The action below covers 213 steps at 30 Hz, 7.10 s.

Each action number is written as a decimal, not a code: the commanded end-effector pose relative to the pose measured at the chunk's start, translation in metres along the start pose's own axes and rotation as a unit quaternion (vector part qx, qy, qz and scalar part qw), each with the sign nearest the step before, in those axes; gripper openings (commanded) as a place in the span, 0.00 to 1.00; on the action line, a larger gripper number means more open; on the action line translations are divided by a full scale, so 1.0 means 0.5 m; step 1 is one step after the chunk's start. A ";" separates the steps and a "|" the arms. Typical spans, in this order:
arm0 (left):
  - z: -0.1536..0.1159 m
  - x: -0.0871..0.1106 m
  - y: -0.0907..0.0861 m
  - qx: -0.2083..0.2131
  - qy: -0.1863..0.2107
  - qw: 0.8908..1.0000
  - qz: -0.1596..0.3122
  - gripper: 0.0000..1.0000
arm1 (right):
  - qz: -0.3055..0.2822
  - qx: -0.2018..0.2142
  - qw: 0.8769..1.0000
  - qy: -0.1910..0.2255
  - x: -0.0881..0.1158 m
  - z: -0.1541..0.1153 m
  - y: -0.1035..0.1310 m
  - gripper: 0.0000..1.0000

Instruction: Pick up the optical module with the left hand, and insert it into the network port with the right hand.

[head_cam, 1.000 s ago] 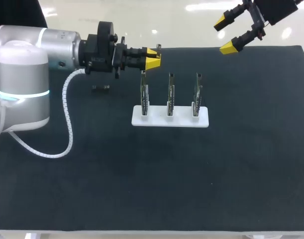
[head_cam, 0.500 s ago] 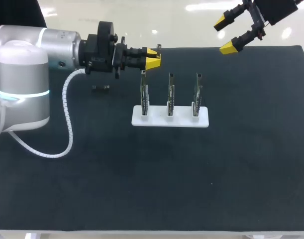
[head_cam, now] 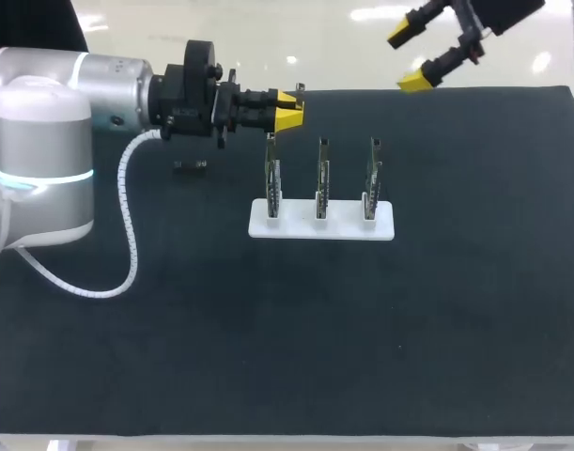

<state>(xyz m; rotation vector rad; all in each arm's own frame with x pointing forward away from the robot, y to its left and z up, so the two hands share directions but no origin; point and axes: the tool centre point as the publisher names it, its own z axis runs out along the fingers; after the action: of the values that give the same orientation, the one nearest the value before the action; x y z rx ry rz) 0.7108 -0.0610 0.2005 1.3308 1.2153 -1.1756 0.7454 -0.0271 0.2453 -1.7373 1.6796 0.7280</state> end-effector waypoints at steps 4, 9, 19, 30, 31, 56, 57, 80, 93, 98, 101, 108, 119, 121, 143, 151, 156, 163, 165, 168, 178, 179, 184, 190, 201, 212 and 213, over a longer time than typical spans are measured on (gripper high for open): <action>0.000 0.001 0.001 0.000 0.000 1.000 0.000 0.00 | -0.003 0.001 1.000 0.004 -0.058 0.037 0.000 1.00; 0.000 0.001 0.001 0.000 0.000 1.000 0.000 0.00 | 0.009 0.006 1.000 0.002 -0.098 0.052 0.014 1.00; 0.000 0.001 0.001 0.000 0.000 1.000 0.000 0.00 | 0.047 0.028 0.998 -0.009 -0.148 0.106 0.039 1.00; 0.000 0.001 0.001 0.000 0.000 1.000 0.000 0.00 | 0.064 0.058 0.996 -0.014 -0.164 0.165 0.057 1.00; 0.000 0.001 0.001 0.000 0.000 1.000 0.000 0.00 | 0.064 0.060 0.996 -0.014 -0.164 0.168 0.058 1.00; 0.000 0.001 0.001 0.000 0.000 1.000 0.000 0.00 | 0.057 0.068 0.996 -0.022 -0.147 0.193 0.071 0.51; 0.000 0.001 0.001 0.000 0.000 1.000 0.000 0.00 | 0.057 0.068 0.996 -0.023 -0.146 0.193 0.072 0.55; 0.000 0.001 0.001 0.000 0.000 1.000 0.000 1.00 | 0.058 0.064 0.996 -0.019 -0.146 0.191 0.072 0.00; 0.000 0.001 0.001 0.000 0.000 1.000 0.000 1.00 | 0.056 0.060 0.996 -0.017 -0.145 0.189 0.068 0.00; -0.026 0.000 0.001 -0.008 0.022 1.000 0.000 1.00 | 0.055 0.058 0.997 -0.017 -0.144 0.189 0.062 0.00; -0.063 -0.001 -0.009 -0.011 0.043 0.999 0.006 1.00 | 0.053 0.056 0.997 -0.018 -0.142 0.190 0.057 0.00; -0.160 0.000 -0.037 0.018 0.112 0.993 0.013 1.00 | 0.049 0.054 0.997 -0.019 -0.143 0.198 0.044 0.00; -0.270 0.010 -0.026 0.053 0.204 0.976 0.055 1.00 | 0.048 0.055 0.997 -0.020 -0.155 0.218 0.029 0.00; -0.289 0.003 -0.021 0.059 0.212 0.974 0.056 1.00 | 0.047 0.054 0.997 -0.020 -0.156 0.219 0.026 0.00; -0.380 -0.003 0.001 0.082 0.258 0.961 0.059 1.00 | 0.042 0.032 0.998 -0.020 -0.171 0.216 0.009 0.00; -0.380 -0.003 0.001 0.082 0.258 0.961 0.059 1.00 | 0.044 0.018 0.999 -0.013 -0.154 0.202 -0.001 0.00; -0.380 -0.003 0.001 0.082 0.258 0.961 0.059 1.00 | 0.042 0.017 0.999 -0.005 -0.135 0.194 -0.001 0.00; -0.380 -0.003 0.001 0.082 0.258 0.961 0.059 1.00 | 0.036 -0.002 0.999 0.008 -0.105 0.183 0.000 0.00; -0.380 -0.003 0.001 0.082 0.258 0.961 0.059 1.00 | 0.033 -0.003 0.999 0.010 -0.095 0.181 0.001 0.00; -0.380 -0.003 0.001 0.082 0.258 0.961 0.059 1.00 | 0.030 -0.005 0.999 0.009 -0.082 0.179 0.004 0.00; -0.380 -0.003 0.001 0.082 0.258 0.961 0.059 1.00 | 0.020 -0.008 1.000 0.004 -0.053 0.184 0.015 0.00; -0.380 -0.003 0.001 0.082 0.258 0.961 0.059 1.00 | 0.019 -0.009 1.000 0.003 -0.050 0.185 0.016 0.00; -0.380 -0.003 0.001 0.082 0.258 0.961 0.059 1.00 | 0.019 -0.011 1.000 -0.001 -0.044 0.189 0.017 0.00; -0.380 -0.003 0.001 0.082 0.258 0.961 0.059 1.00 | 0.020 -0.010 1.000 -0.004 -0.036 0.194 0.019 0.00; -0.380 -0.003 0.001 0.082 0.258 0.961 0.059 1.00 | 0.021 -0.009 1.000 -0.007 -0.028 0.203 0.024 0.00; -0.380 -0.003 0.001 0.082 0.258 0.961 0.059 1.00 | 0.019 -0.006 1.000 -0.010 -0.018 0.206 0.029 0.00; -0.380 -0.003 0.001 0.082 0.258 0.961 0.059 1.00 | 0.019 -0.006 1.000 -0.011 -0.017 0.206 0.029 0.00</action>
<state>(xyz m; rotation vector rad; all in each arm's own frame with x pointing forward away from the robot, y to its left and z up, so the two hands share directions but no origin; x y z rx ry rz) 0.7204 0.1280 0.2179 1.8852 1.3923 -0.8818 0.7354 0.0565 0.1835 -1.7096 1.7051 0.7746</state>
